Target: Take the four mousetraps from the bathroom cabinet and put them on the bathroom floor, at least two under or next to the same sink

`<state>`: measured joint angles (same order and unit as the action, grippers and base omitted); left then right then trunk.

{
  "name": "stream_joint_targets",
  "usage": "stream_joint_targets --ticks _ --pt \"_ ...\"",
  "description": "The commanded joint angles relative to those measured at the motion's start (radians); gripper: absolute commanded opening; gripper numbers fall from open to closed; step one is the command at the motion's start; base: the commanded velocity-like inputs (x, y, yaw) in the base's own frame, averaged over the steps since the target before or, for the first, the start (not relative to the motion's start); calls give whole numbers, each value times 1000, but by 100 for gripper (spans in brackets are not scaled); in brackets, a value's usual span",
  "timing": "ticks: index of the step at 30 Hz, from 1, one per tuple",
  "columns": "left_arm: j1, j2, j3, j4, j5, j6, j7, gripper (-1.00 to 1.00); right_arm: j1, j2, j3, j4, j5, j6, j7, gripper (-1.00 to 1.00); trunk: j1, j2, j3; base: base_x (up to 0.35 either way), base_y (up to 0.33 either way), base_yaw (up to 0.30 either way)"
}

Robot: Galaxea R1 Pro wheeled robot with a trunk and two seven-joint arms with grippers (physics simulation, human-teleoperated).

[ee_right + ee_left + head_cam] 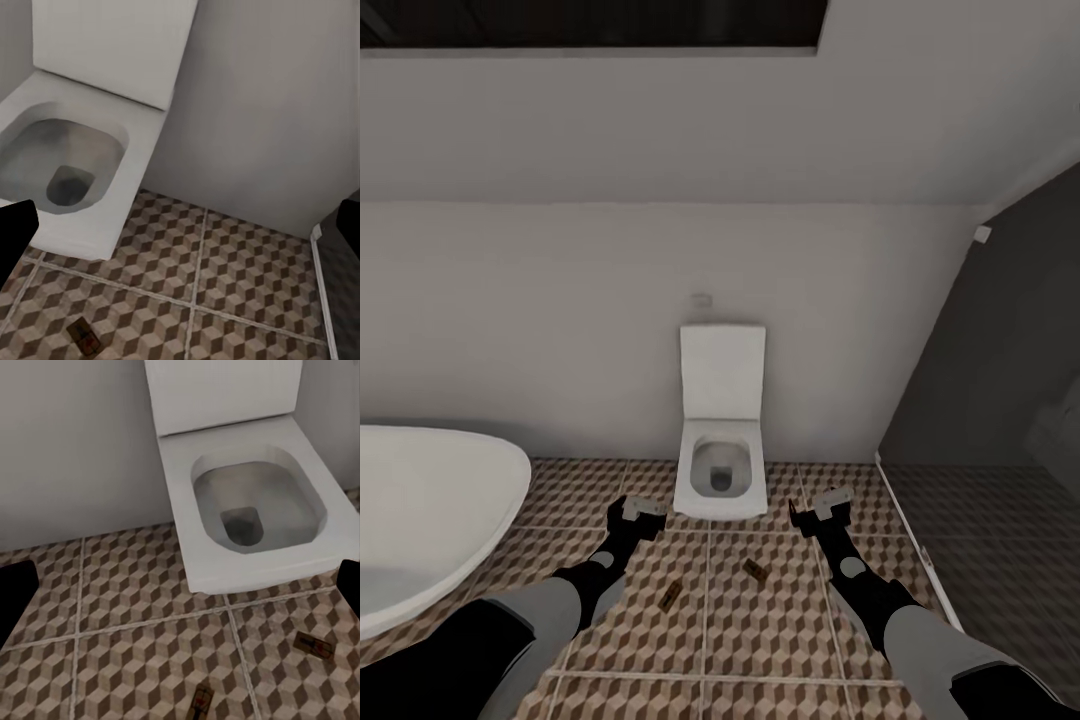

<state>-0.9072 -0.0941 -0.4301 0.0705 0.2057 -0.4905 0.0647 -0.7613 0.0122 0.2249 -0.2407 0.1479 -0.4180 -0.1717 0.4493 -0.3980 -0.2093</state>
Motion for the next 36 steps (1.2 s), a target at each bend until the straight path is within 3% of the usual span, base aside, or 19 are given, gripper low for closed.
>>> stream_joint_targets --ticks 1,36 --pt "-2 -1 -9 5 6 -6 3 100 -1 0 2 1 11 -1 -9 100 1 -2 0 0 0 0" --pt "1 -3 -10 5 6 -5 3 100 -1 6 2 1 11 -1 -9 100 1 -2 56 0 0 0"
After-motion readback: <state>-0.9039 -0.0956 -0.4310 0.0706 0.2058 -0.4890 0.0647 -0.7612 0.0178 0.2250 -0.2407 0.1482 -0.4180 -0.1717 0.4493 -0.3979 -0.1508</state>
